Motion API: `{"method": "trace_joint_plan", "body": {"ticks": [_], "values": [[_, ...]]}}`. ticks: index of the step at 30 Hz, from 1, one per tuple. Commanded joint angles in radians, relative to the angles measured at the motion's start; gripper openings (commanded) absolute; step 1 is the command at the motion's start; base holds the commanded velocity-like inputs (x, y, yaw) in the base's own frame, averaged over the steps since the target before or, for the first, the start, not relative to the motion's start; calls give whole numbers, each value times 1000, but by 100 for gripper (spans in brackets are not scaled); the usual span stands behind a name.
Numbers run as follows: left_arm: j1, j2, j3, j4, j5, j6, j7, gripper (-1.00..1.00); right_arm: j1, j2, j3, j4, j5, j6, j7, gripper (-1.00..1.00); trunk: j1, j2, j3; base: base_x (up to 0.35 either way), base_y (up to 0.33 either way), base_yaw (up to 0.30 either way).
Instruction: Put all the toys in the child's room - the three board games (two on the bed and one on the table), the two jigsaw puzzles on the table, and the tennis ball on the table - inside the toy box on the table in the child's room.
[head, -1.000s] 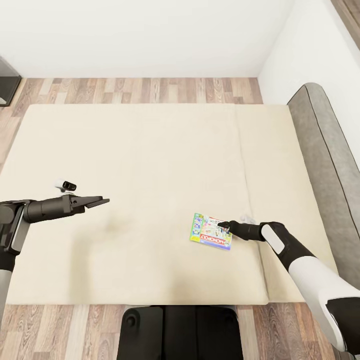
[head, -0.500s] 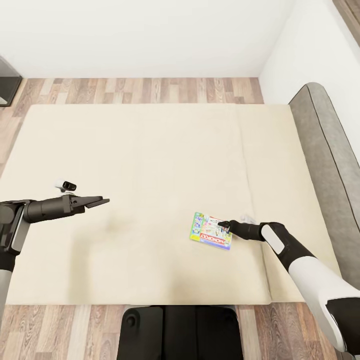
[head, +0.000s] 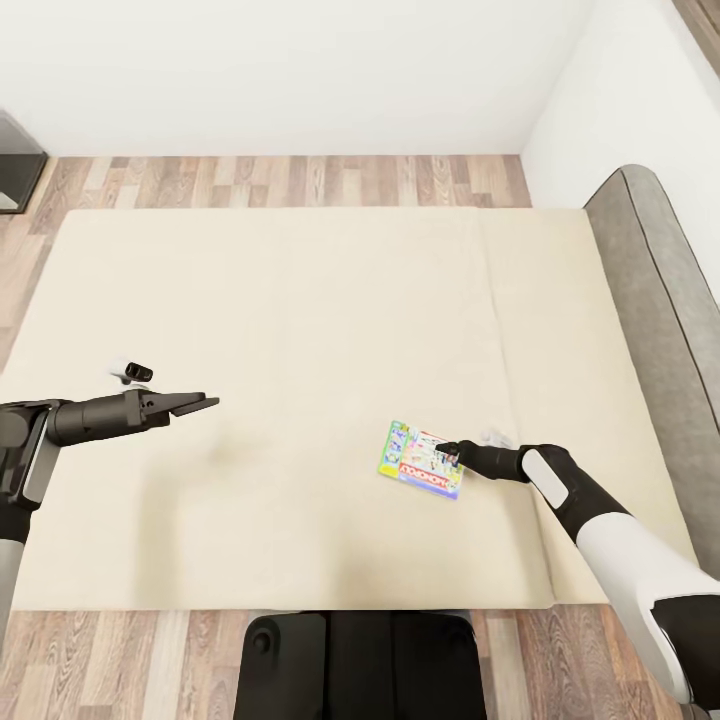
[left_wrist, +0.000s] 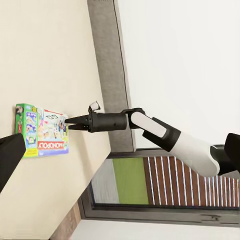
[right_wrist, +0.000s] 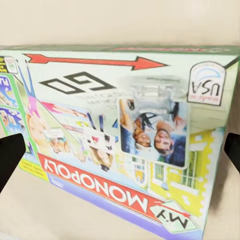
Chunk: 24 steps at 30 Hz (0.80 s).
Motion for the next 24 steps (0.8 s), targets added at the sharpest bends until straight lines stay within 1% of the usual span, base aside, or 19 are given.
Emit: {"method": "trace_joint_plan", "body": {"ticks": [1, 12, 24], "values": [[0, 0, 0, 0, 0, 11, -4, 100, -1, -1, 4, -1, 0, 2, 2, 100, 1, -2, -1, 0, 121, 0], [0, 0, 0, 0, 0, 11, -4, 100, -1, 0, 4, -1, 0, 2, 2, 100, 1, -2, -1, 0, 77, 0], [0, 0, -1, 0, 0, 12, -4, 100, -1, -3, 4, -2, 0, 2, 5, 100, 1, -2, -1, 0, 39, 0]]}}
